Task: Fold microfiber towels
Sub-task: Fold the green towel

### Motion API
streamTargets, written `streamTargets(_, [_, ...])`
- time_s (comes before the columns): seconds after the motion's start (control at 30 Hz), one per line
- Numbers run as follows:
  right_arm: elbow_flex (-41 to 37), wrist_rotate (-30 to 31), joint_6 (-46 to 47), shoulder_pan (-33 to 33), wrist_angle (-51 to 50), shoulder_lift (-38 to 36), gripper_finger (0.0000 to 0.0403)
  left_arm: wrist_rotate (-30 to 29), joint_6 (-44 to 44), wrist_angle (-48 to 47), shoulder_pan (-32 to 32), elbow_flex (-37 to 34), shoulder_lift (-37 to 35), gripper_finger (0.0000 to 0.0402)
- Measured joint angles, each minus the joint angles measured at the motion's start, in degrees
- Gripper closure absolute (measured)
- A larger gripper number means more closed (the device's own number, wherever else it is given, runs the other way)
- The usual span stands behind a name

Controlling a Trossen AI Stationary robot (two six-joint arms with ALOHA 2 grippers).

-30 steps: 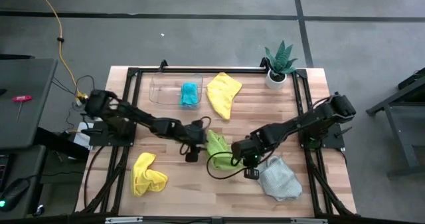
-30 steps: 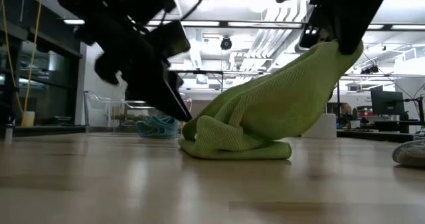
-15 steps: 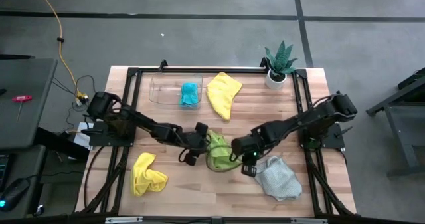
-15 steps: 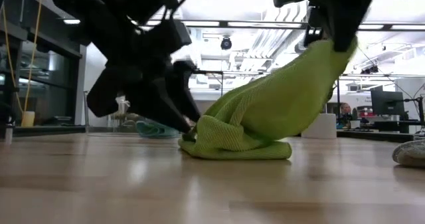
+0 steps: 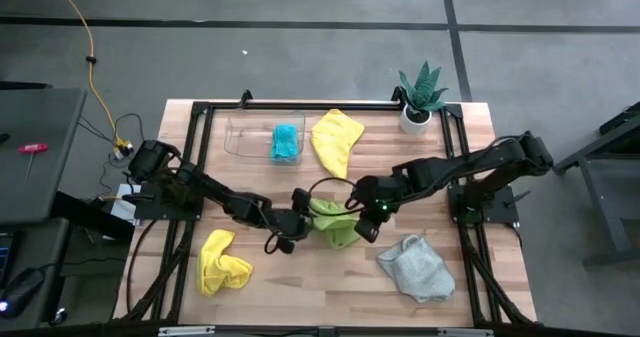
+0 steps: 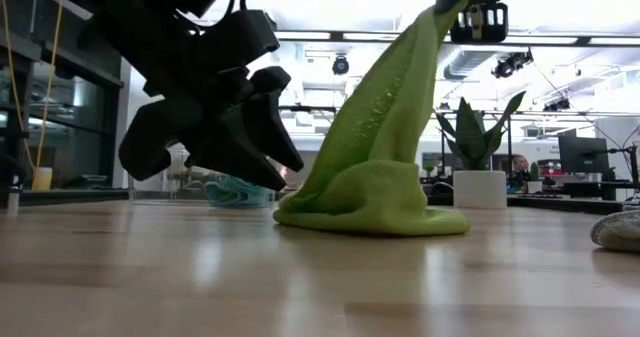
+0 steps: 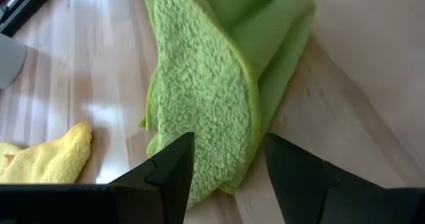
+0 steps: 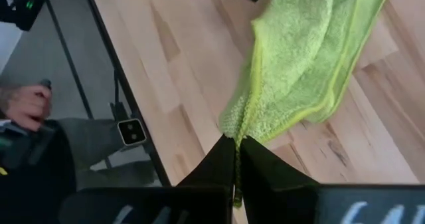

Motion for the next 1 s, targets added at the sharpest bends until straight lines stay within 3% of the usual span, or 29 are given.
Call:
streamTargets(0.57, [0.0, 0.0, 2.2, -3.8, 1.1, 0.4, 0.0403, -2.7, -3.6, 10.1, -3.3, 0.0, 2.8, 0.0229])
streamTargets(0.87, [0.0, 0.0, 4.1, -5.2, 2.1, 0.4, 0.0403, -11.8, -7.6, 10.8, -4.4, 0.0, 2.8, 0.0229])
streamTargets(1.0, [0.0, -0.1, 4.7, -5.2, 4.1, 0.4, 0.0403, -11.8, -9.6, 14.0, -3.3, 0.0, 3.5, 0.0229])
